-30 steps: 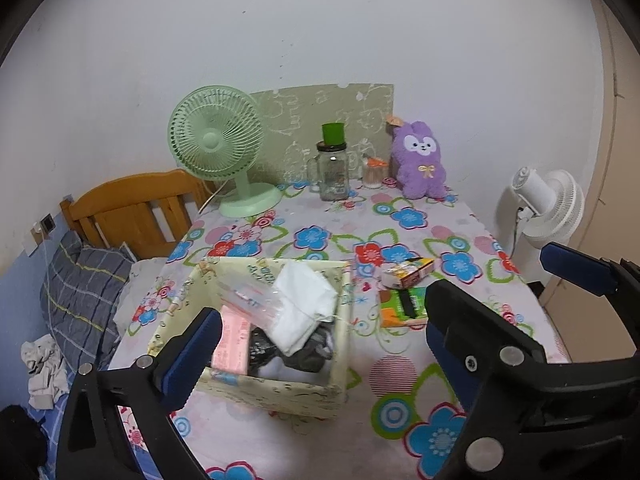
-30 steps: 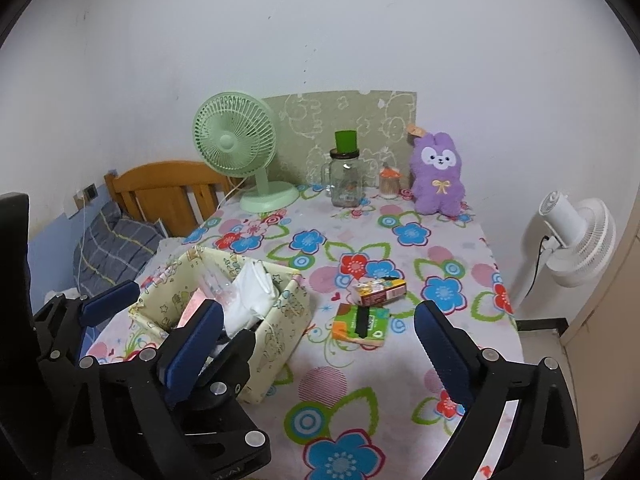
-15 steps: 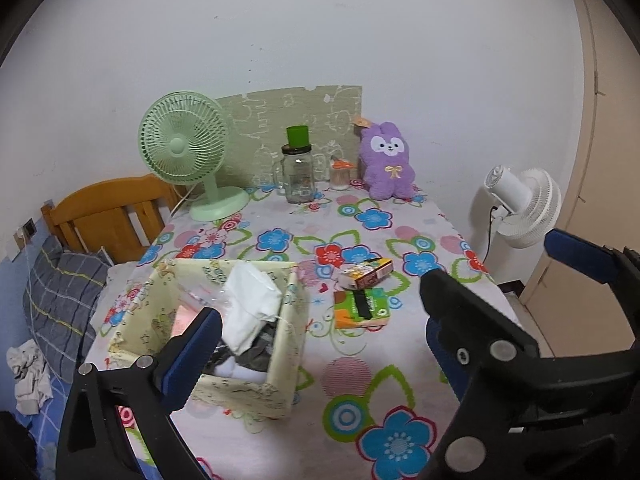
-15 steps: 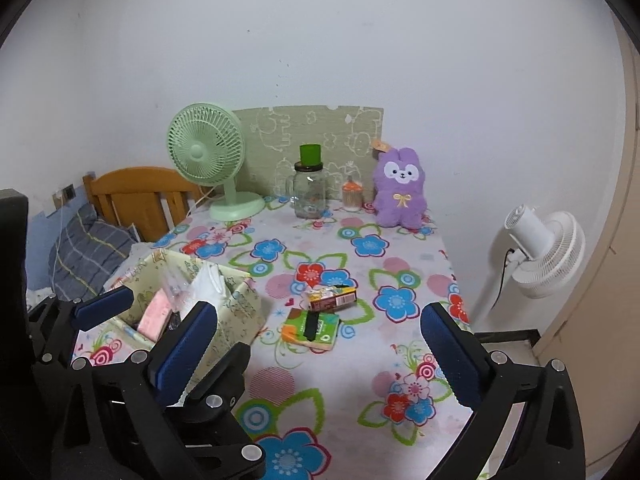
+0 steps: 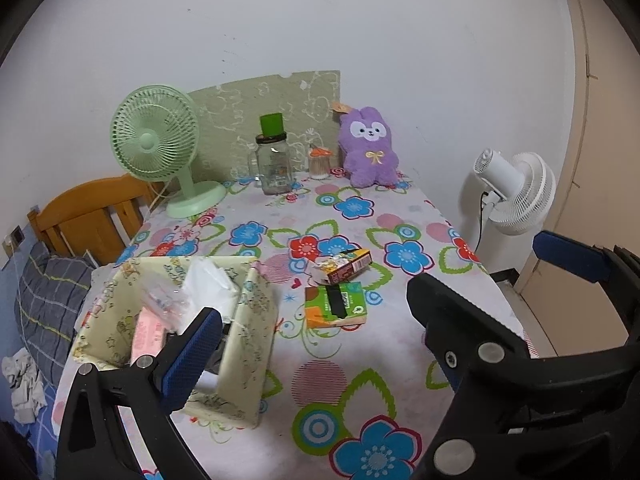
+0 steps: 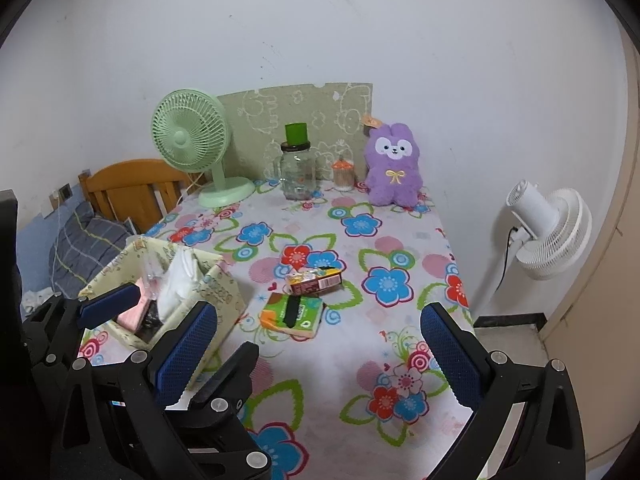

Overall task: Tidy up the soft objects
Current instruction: 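Withdraw both open grippers from the fabric box toward the snack boxes, then move both grippers toward the green tissue pack and cartoon snack box, then grasp the cartoon snack box with the right gripper while the left gripper grasps the green tissue pack, then lift and carry the snack box over the fabric box while the left gripper carries the tissue pack, then open both grippers above the fabric box to drop the tissue pack and snack box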

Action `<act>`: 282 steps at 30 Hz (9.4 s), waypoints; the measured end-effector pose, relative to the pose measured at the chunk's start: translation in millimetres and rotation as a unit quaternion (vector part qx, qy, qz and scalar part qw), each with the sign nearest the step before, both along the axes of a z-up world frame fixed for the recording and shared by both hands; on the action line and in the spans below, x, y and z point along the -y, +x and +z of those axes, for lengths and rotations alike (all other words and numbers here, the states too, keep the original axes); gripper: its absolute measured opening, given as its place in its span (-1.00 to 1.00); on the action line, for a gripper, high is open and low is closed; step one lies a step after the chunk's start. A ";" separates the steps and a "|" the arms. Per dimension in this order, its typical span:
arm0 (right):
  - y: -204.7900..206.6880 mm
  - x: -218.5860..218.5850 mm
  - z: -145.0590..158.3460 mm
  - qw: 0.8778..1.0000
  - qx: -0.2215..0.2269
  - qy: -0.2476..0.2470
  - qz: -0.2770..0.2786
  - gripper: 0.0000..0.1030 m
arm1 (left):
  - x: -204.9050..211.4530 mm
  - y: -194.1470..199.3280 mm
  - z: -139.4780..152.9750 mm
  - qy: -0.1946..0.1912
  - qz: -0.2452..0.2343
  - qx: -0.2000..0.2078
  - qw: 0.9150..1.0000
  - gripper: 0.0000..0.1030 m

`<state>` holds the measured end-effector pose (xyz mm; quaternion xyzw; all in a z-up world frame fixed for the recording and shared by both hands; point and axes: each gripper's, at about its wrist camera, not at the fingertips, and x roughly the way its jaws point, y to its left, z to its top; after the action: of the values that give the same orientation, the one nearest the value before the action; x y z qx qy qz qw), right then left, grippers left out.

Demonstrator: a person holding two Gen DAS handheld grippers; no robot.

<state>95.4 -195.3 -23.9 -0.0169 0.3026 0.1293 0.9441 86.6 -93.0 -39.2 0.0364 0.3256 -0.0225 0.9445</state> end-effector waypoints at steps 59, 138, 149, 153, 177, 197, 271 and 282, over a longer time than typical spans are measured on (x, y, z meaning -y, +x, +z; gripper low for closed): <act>148.6 7.3 -110.7 0.994 -0.092 -0.032 0.057 0.99 | 22.0 130.6 -107.6 -0.003 0.003 -0.127 0.992 0.95; 101.9 -22.9 -78.4 0.996 -0.064 -0.020 0.052 0.43 | -7.1 84.4 -73.5 -0.018 0.000 -0.094 0.995 0.38; 67.4 -19.7 -57.3 0.998 -0.044 -0.013 0.033 0.43 | -6.2 56.6 -53.5 -0.016 -0.006 -0.070 0.997 0.38; 54.9 -18.2 -50.8 0.999 -0.038 -0.009 0.025 0.43 | -5.2 45.8 -46.8 -0.015 -0.009 -0.063 0.998 0.38; -5.1 -22.0 -2.2 1.000 0.016 0.004 0.000 0.44 | -16.6 -6.0 2.3 -0.009 -0.019 -0.009 1.000 0.38; -11.1 -64.8 9.6 1.000 0.025 0.017 0.008 0.44 | -56.8 -11.8 14.8 0.005 0.001 0.008 1.000 0.38; 37.4 -215.7 -44.8 0.991 -0.076 0.036 0.107 0.73 | -212.8 15.8 -37.1 -0.006 0.085 -0.030 0.996 0.83; 23.4 -201.5 -30.0 0.994 -0.049 0.034 0.097 0.83 | -202.2 4.4 -24.6 -0.010 0.084 -0.018 0.996 0.89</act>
<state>118.8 6.2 -53.9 -0.0080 0.3409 0.2306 0.9114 91.0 109.2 -63.8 -0.0008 0.3445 0.0525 0.9373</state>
